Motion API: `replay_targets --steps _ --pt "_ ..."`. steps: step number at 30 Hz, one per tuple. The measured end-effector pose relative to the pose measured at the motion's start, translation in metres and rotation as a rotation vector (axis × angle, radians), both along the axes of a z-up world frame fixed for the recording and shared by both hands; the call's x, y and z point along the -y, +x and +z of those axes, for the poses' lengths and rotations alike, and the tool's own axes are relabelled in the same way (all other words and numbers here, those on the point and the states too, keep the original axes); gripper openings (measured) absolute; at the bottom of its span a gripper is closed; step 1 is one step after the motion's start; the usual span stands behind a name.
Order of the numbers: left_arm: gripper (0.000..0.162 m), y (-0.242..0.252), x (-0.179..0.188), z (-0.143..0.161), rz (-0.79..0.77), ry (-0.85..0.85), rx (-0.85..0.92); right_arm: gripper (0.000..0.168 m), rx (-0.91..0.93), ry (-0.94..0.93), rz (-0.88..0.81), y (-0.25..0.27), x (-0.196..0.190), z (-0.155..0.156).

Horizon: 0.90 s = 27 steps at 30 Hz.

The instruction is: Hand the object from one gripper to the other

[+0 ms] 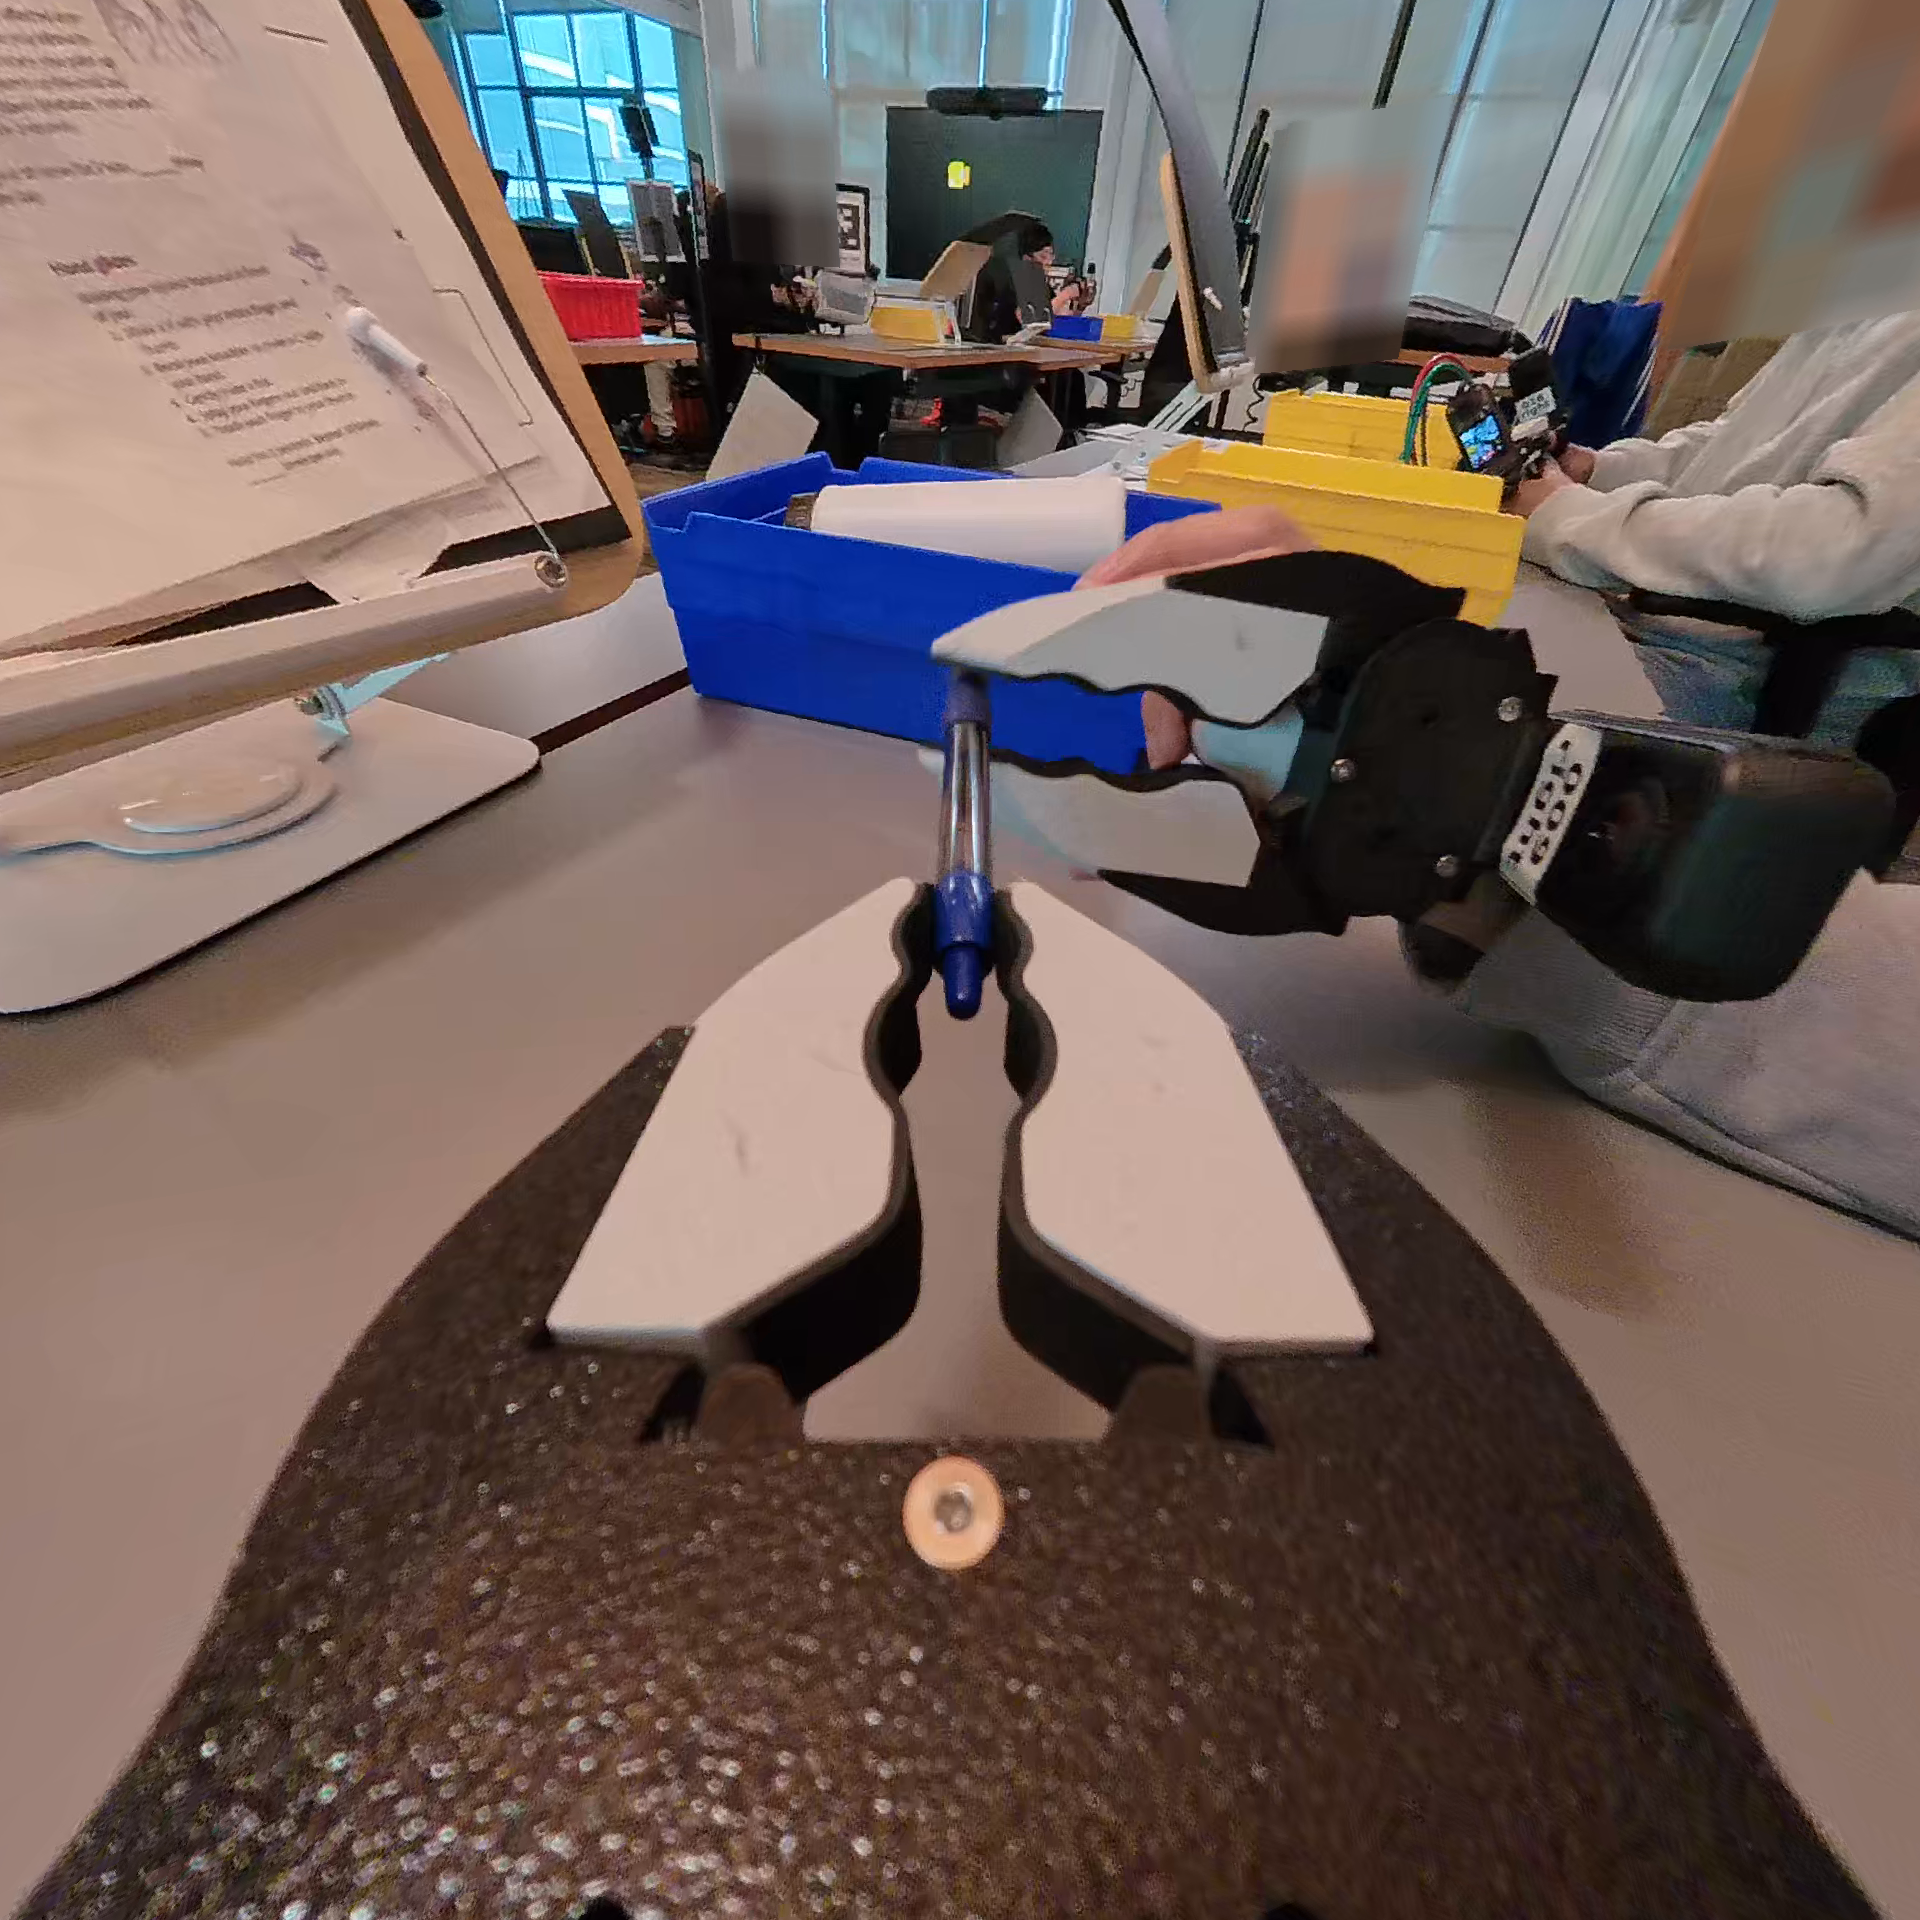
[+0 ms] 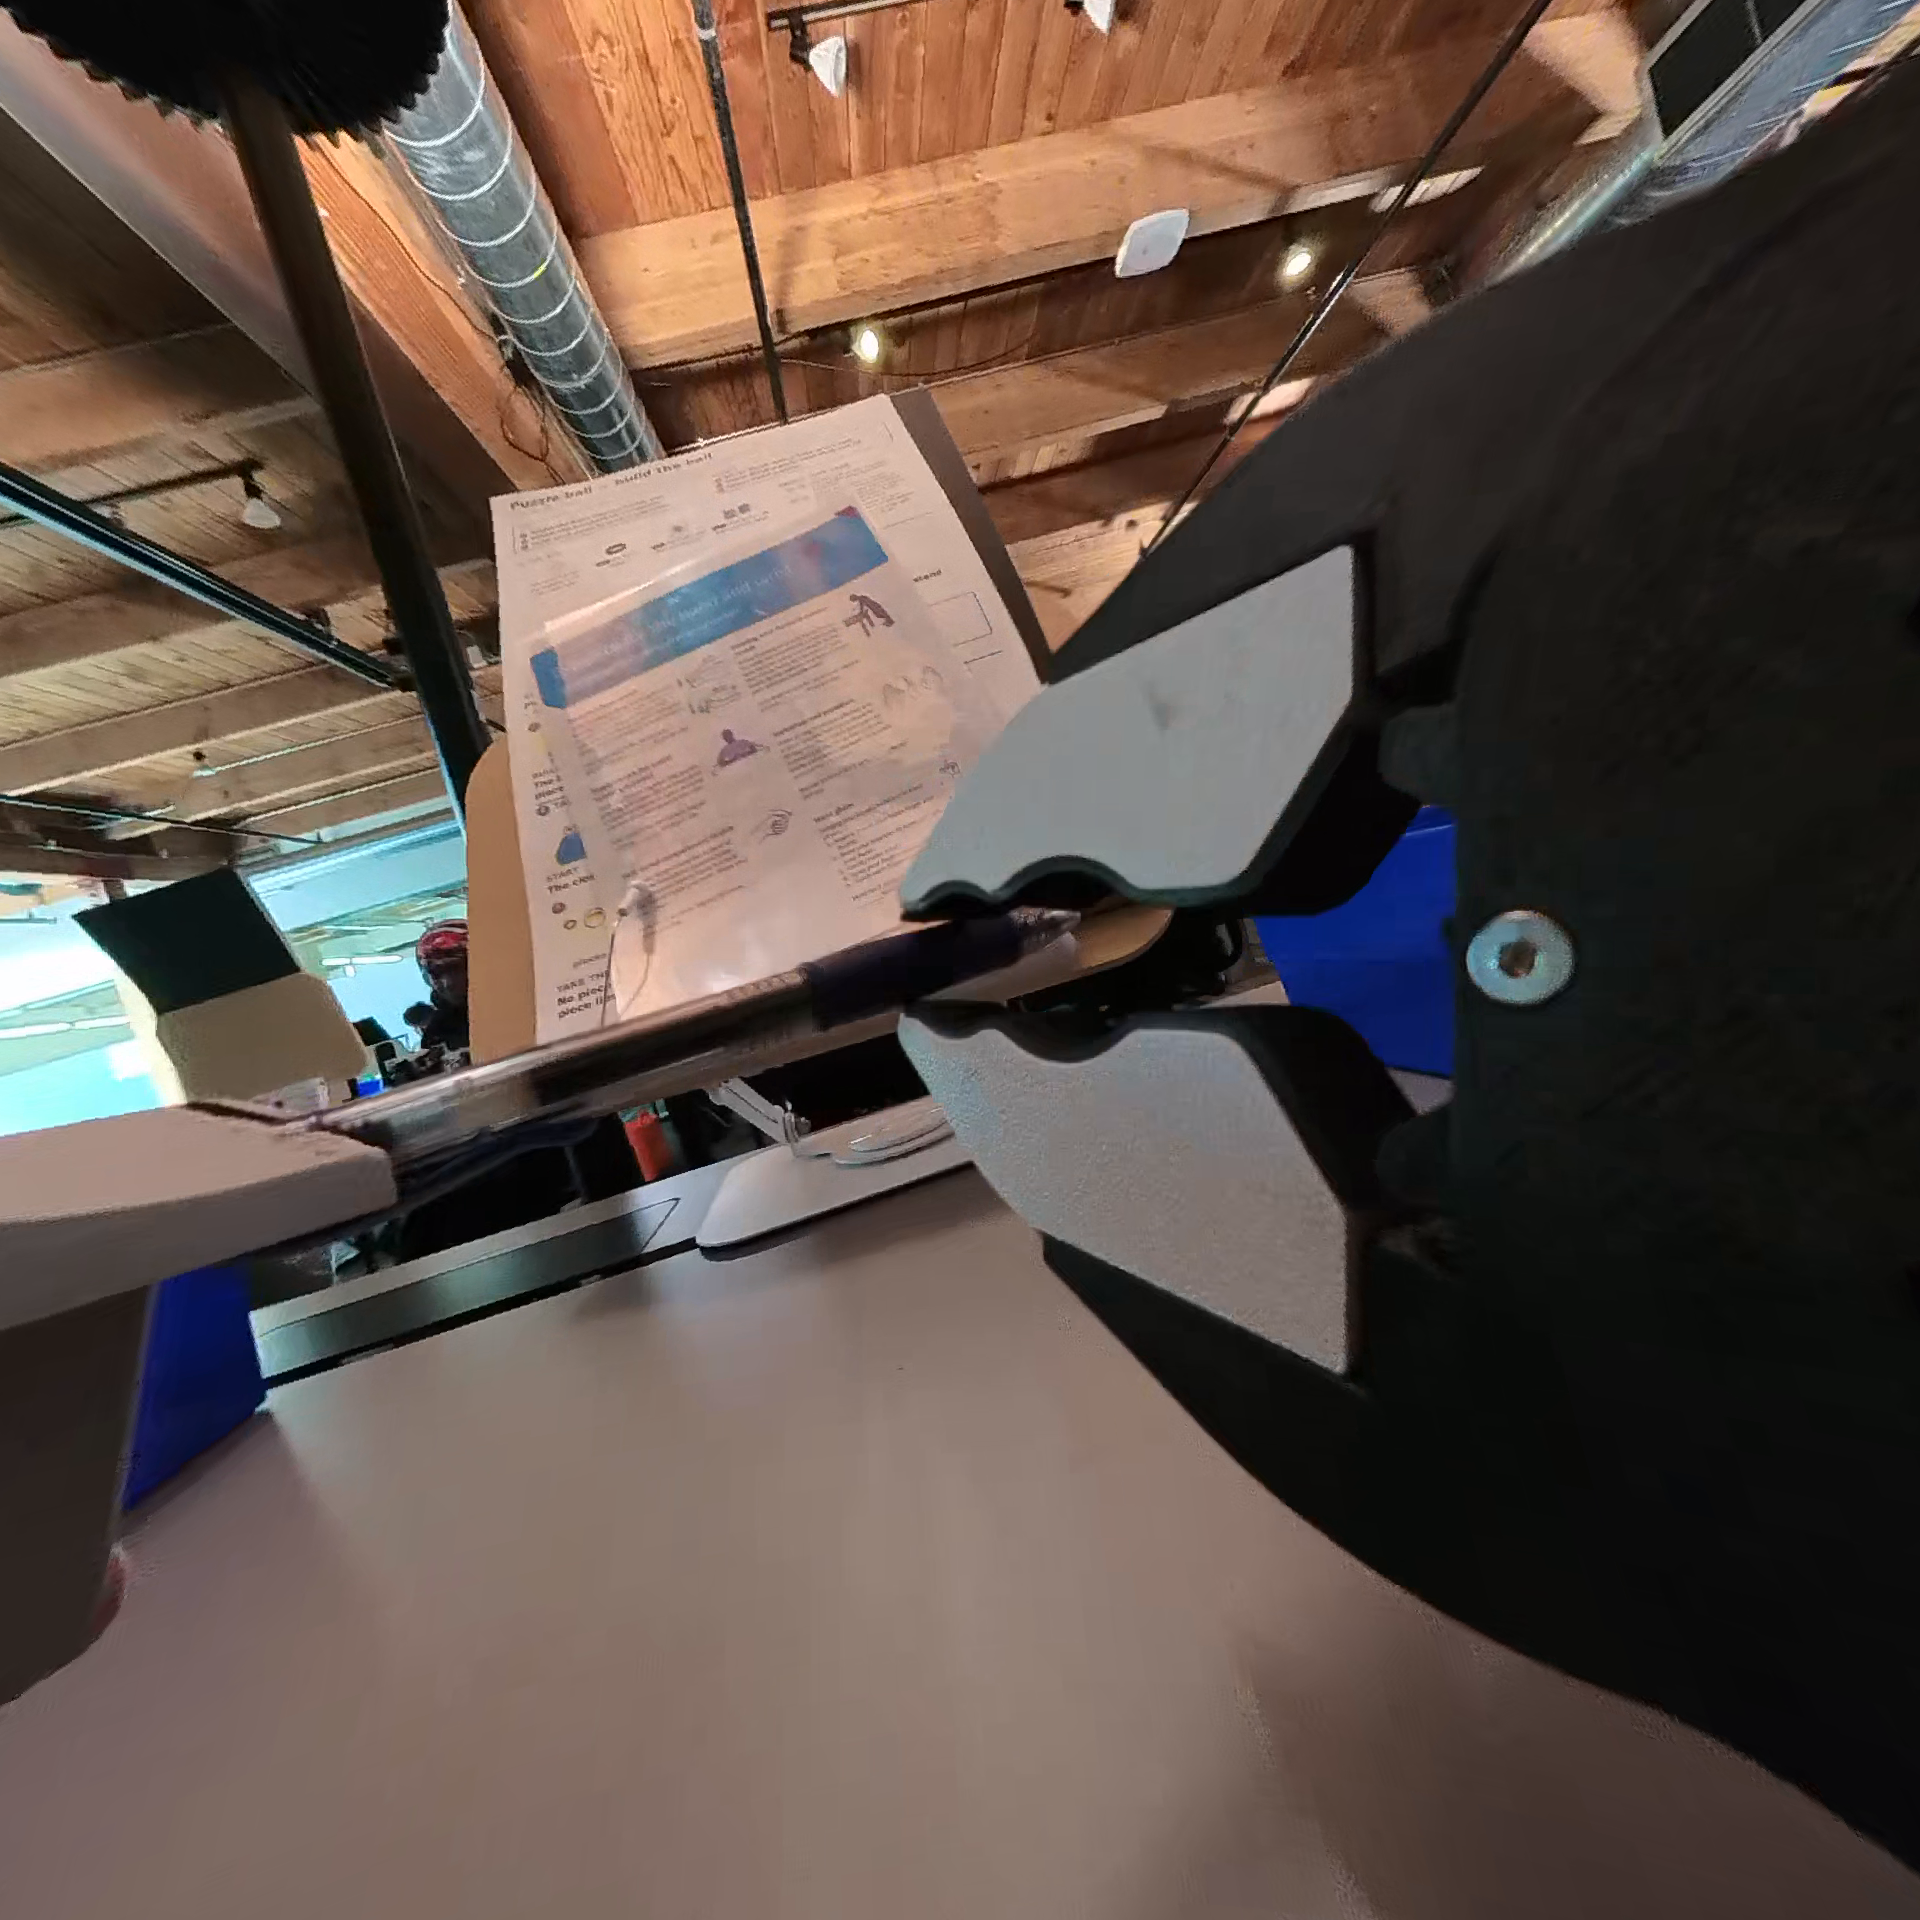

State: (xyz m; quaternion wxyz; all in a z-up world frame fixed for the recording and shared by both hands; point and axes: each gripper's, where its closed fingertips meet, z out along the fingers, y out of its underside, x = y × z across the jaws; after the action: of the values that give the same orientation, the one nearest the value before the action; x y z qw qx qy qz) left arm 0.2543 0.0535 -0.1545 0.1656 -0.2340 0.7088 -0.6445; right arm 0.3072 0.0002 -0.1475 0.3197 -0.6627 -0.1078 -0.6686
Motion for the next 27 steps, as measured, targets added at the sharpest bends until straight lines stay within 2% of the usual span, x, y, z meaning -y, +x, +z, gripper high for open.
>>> replay_targets --steps 3,6,8,10,12,14,18,20,21,23,25,27 --pt "0.011 0.0 -0.001 0.004 0.001 -0.029 0.014 0.013 -0.078 -0.004 0.016 -0.001 -0.002 -0.005" --pt "0.013 -0.002 -0.006 0.024 0.027 -0.143 0.125 0.011 -0.257 0.11 0.09 -0.006 -0.011 -0.011" --pt "0.034 0.0 -0.008 0.028 0.051 -0.155 0.151 0.011 -0.426 0.236 0.162 -0.011 -0.017 -0.011" --pt "0.047 0.0 -0.006 0.026 0.044 -0.145 0.155 0.011 -0.584 0.351 0.242 -0.017 -0.023 -0.009" --pt "0.042 -0.004 -0.002 0.026 0.014 -0.151 0.163 0.011 -0.803 0.436 0.422 -0.038 -0.039 -0.011" --pt "0.03 -0.011 0.003 0.027 -0.028 -0.162 0.185 0.011 -1.004 0.497 0.624 -0.064 -0.053 -0.008" --pt "0.019 -0.028 0.013 0.03 -0.164 -0.181 0.193 0.011 -1.261 0.497 0.814 -0.091 -0.061 -0.008" --pt "0.019 -0.033 0.016 0.029 -0.201 -0.185 0.188 0.011 -1.313 0.471 0.832 -0.096 -0.061 -0.011" --pt "0.011 -0.036 0.018 0.028 -0.226 -0.176 0.196 0.011 -1.325 0.46 0.83 -0.097 -0.061 -0.013" --pt "0.01 -0.033 0.018 0.029 -0.202 -0.163 0.192 0.011 -1.285 0.51 0.803 -0.09 -0.06 -0.01" --pt "0.009 -0.023 0.011 0.035 -0.113 -0.194 0.182 0.014 -1.143 0.584 0.759 -0.078 -0.058 -0.003" --pt "0.009 -0.013 0.0 0.04 -0.025 -0.242 0.156 0.034 -0.941 0.544 0.654 -0.068 -0.058 -0.005"
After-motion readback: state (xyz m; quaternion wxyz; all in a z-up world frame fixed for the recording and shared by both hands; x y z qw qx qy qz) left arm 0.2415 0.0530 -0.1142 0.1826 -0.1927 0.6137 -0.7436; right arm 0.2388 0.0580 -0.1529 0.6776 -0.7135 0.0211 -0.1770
